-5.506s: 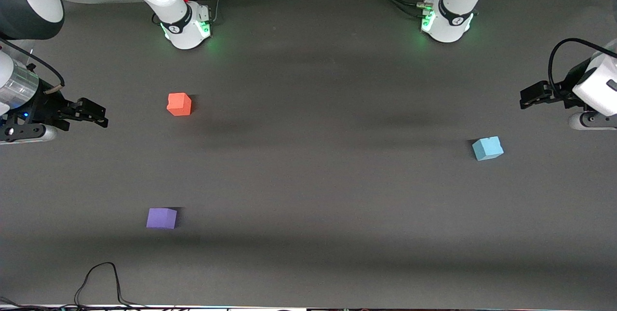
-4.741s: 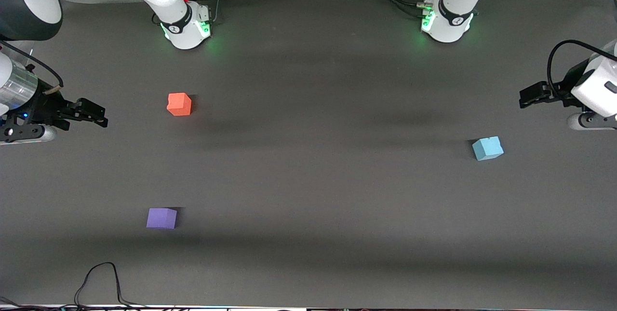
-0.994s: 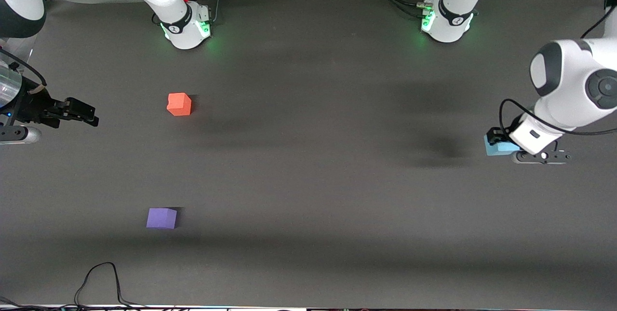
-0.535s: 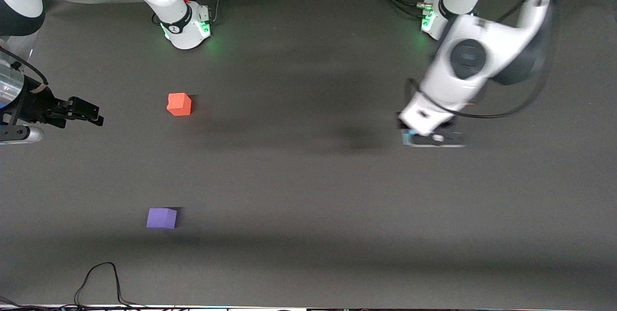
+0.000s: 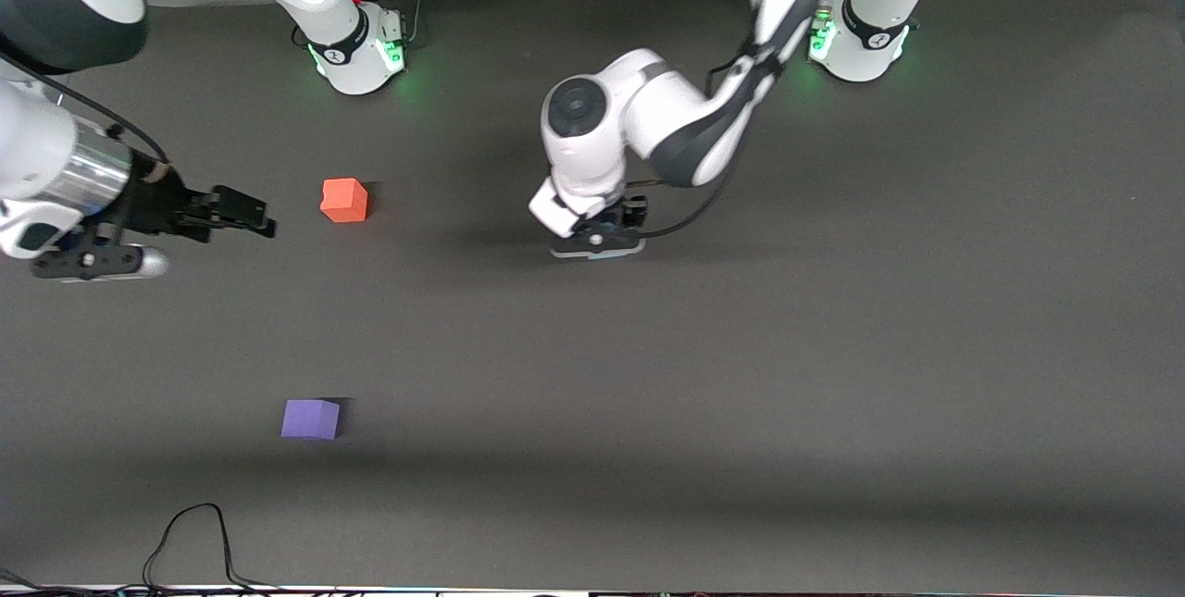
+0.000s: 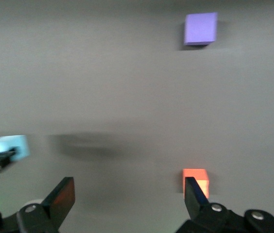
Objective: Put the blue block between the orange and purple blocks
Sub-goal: 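Carry the blue cube toward the middle while the right gripper approaches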
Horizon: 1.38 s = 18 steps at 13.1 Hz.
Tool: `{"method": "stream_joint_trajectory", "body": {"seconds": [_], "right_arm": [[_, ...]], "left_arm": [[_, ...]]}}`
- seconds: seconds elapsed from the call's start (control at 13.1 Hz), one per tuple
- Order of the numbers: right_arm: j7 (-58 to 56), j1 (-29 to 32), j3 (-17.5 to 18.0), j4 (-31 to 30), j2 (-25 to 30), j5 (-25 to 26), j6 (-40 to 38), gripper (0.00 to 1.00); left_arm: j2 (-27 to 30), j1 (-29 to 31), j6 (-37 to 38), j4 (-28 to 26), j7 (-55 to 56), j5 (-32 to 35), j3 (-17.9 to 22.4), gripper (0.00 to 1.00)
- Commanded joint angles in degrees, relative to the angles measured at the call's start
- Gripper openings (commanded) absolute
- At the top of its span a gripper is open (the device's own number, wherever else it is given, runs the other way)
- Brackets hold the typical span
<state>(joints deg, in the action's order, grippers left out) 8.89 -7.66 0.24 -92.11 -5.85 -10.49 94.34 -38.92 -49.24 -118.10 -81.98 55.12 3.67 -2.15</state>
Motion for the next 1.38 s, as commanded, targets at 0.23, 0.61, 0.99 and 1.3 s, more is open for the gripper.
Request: {"method": "stream_joint_trajectory", "body": {"seconds": [0.23, 0.61, 0.99, 1.3], "right_arm": [[11.67, -11.23, -0.42, 9.74, -10.39, -0.23, 2.25, 0.97], [16.15, -14.22, -0.33, 13.45, -16.47, 0.56, 6.10, 0.95], [16.25, -17.92, -0.51, 14.33, -19.02, 0.91, 8.23, 1.00], [10.83, -14.95, -1.12, 13.98, -18.94, 2.49, 8.23, 1.00]], "left_arm": [[-11.34, -2.88, -8.19, 6.39, 2.98, 1.78, 1.19, 0.33], [-12.14, -2.44, -8.99, 6.22, 1.14, 2.57, 1.54, 1.00], [-6.62, 1.33, -3.30, 6.04, -2.72, 1.96, 0.93, 1.00], [0.85, 7.39, 0.67, 1.76, -12.12, -2.52, -0.48, 1.00]]}}
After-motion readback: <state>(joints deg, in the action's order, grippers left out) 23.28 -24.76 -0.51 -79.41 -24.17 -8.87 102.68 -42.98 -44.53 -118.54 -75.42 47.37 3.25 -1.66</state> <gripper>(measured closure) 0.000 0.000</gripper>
